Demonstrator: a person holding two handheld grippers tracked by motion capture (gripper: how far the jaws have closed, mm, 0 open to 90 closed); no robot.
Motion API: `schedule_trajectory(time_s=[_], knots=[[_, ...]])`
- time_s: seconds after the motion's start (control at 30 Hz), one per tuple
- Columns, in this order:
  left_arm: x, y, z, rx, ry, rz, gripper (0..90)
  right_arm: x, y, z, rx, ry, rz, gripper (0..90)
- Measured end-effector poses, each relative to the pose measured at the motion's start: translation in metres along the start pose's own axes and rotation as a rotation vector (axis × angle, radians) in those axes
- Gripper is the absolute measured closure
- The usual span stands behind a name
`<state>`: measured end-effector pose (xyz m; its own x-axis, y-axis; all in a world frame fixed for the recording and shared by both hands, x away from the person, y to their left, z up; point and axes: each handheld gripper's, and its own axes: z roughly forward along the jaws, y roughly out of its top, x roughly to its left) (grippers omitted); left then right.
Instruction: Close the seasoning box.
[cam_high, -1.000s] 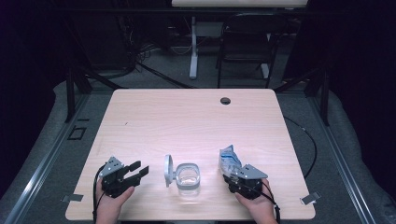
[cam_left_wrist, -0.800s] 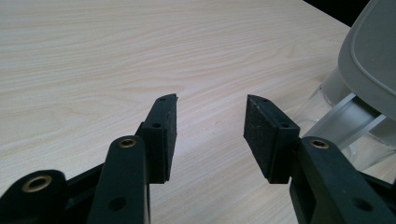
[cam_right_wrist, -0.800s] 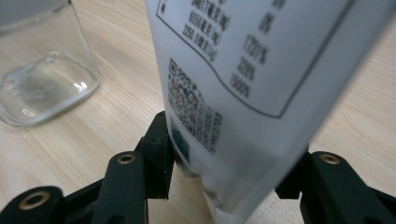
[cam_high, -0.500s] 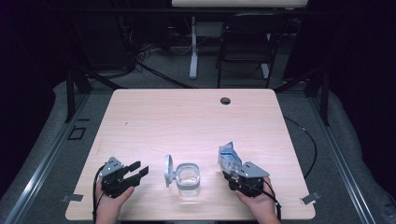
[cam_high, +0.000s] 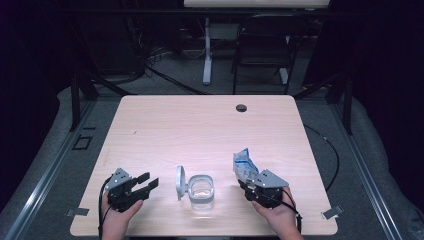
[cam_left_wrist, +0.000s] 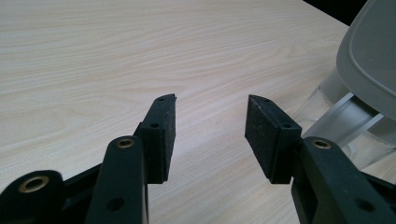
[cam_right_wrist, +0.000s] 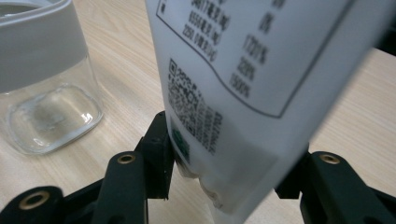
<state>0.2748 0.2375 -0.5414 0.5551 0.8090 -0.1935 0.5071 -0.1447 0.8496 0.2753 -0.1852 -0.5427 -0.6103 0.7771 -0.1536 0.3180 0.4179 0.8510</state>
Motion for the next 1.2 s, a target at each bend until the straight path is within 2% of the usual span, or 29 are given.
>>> schedule_trajectory(time_s=[0.17,0.23,0.43,0.53,0.67,0.73,0.93,0.97,1.1,1.2], knots=[[0.000,0.000,0.000,0.001,-0.003,0.002,53.3,-0.001,0.004,-0.001,0.002,-0.021,-0.029,50.3],[0.001,0.000,-0.001,0.004,-0.001,0.000,53.3,0.000,0.007,-0.001,0.012,-0.038,-0.058,50.3],[0.000,0.000,-0.001,0.006,0.000,0.002,53.3,0.000,0.011,-0.001,0.004,-0.054,-0.073,50.3],[0.000,0.000,0.000,-0.003,0.006,0.000,53.3,0.001,0.015,-0.001,-0.004,-0.078,-0.091,50.3],[0.001,0.000,-0.001,-0.004,0.004,0.000,53.3,0.002,0.018,-0.001,0.007,-0.098,-0.128,50.3],[0.001,0.000,-0.001,-0.005,0.005,-0.001,53.3,0.004,0.019,0.000,0.013,-0.112,-0.165,50.3],[0.001,-0.001,0.000,-0.003,0.004,0.001,53.3,0.008,0.020,0.001,0.016,-0.118,-0.199,50.3],[0.001,-0.001,0.000,-0.002,0.004,0.002,53.3,0.009,0.021,0.001,0.019,-0.130,-0.220,50.3],[0.001,0.000,-0.001,-0.005,0.005,0.001,53.3,0.011,0.021,0.003,0.020,-0.140,-0.244,50.3],[0.001,0.000,-0.001,-0.006,0.003,-0.001,53.3,0.014,0.021,0.004,0.030,-0.151,-0.284,50.3]])
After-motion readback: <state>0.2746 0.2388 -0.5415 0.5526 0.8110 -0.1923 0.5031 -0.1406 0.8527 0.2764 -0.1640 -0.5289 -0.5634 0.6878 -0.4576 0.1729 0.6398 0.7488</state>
